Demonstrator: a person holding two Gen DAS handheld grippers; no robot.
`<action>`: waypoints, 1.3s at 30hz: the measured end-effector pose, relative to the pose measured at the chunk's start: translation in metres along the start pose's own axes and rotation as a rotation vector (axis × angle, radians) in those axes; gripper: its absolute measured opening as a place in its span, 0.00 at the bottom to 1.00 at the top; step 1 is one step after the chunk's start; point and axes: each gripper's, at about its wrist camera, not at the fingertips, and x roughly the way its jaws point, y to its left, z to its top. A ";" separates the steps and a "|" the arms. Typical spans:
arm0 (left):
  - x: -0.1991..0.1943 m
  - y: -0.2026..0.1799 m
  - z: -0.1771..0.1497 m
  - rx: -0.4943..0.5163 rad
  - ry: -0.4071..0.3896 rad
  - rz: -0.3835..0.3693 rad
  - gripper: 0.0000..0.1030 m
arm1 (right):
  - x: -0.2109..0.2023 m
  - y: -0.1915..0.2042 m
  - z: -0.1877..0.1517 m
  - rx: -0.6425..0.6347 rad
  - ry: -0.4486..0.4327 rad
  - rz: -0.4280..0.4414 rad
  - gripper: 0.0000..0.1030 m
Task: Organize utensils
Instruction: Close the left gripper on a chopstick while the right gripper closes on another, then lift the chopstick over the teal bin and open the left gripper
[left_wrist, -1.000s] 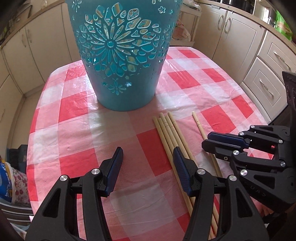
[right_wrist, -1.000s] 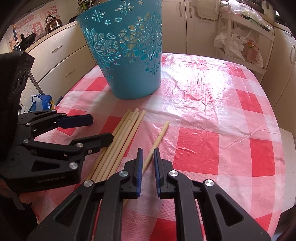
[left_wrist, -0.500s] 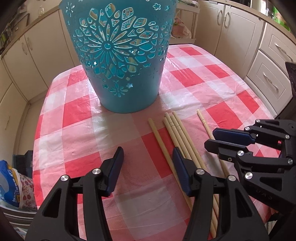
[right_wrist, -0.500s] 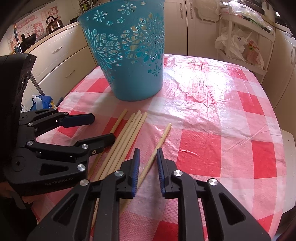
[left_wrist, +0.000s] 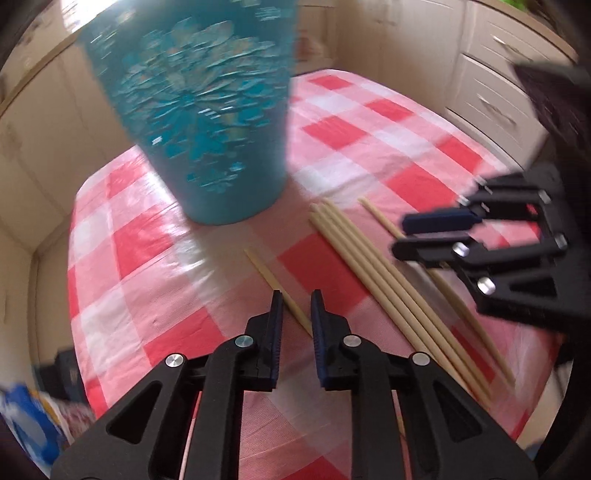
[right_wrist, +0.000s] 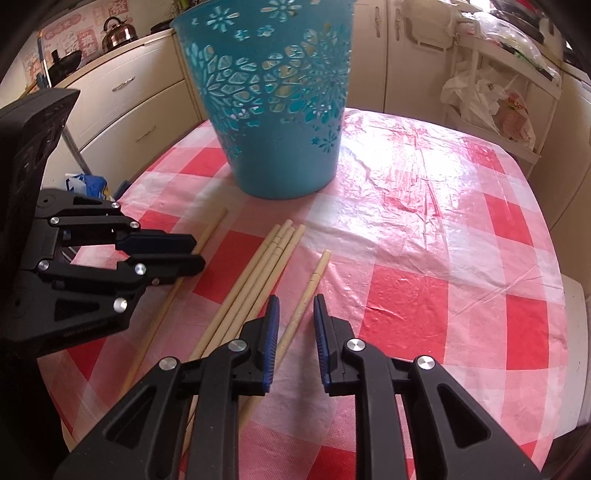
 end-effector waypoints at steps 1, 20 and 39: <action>-0.002 -0.002 -0.002 0.039 0.005 -0.007 0.13 | 0.000 0.002 0.000 -0.013 0.007 0.008 0.15; 0.007 0.014 0.007 -0.144 0.017 0.019 0.08 | 0.002 -0.002 0.004 -0.007 0.009 -0.020 0.08; -0.016 0.018 0.009 -0.161 -0.035 -0.020 0.05 | -0.004 -0.016 0.003 0.071 -0.005 0.023 0.06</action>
